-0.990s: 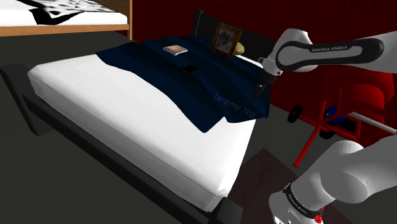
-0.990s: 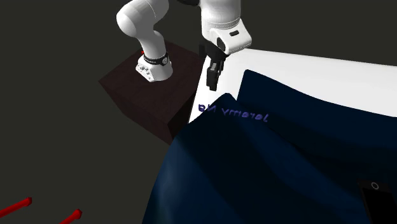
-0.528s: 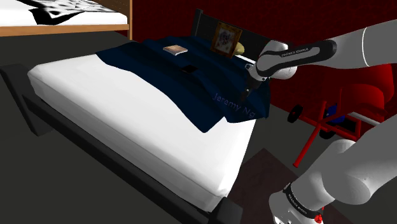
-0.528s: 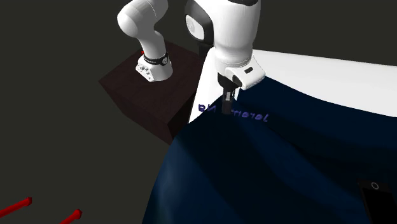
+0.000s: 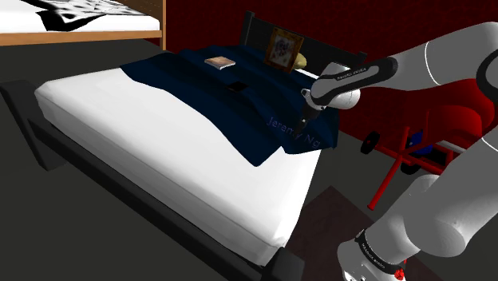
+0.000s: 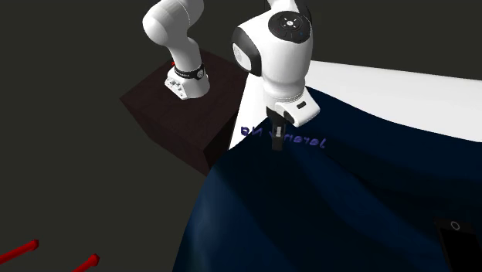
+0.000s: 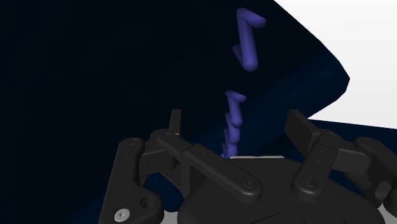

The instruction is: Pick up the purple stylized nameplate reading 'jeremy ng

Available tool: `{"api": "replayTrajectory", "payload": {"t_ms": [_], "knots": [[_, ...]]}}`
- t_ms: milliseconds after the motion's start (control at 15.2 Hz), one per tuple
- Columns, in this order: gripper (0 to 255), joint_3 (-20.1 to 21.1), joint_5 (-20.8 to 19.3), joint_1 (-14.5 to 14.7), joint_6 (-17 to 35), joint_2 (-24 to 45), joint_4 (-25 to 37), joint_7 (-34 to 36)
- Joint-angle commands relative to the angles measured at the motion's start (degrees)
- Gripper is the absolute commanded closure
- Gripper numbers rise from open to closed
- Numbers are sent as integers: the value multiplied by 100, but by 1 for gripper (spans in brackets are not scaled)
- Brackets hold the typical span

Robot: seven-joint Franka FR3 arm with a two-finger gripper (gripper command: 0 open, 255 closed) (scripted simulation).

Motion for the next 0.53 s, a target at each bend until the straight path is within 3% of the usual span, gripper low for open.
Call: {"api": "replayTrajectory", "payload": {"t_ms": [0,66,132,462], "knots": [[0,-2,78,2,109,97,-22,-66],[0,-2,77,2,110,96,-22,-66],[255,-2,80,2,108,99,-18,-68],[255,-2,74,1,102,93,-18,-63]]}}
